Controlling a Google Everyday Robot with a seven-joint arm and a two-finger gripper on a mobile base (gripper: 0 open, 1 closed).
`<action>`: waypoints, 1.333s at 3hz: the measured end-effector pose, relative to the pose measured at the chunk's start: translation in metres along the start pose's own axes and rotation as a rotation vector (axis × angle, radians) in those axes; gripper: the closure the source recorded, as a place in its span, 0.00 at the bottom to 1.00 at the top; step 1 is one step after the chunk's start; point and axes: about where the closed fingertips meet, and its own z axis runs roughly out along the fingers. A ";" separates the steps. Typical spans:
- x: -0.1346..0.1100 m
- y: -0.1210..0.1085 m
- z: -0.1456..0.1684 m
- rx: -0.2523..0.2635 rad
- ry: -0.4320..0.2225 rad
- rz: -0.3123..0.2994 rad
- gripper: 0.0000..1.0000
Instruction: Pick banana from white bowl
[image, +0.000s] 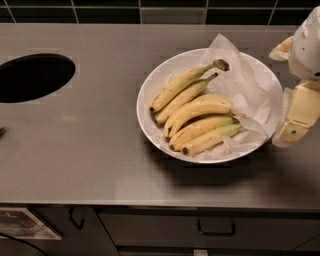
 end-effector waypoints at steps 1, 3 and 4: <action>-0.004 -0.004 -0.001 0.015 -0.015 -0.001 0.00; -0.033 -0.020 0.018 -0.008 -0.063 -0.035 0.00; -0.048 -0.023 0.027 -0.020 -0.082 -0.059 0.00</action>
Offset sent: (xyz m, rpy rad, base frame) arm 0.0360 0.0219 -0.0103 0.0717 0.0015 0.0344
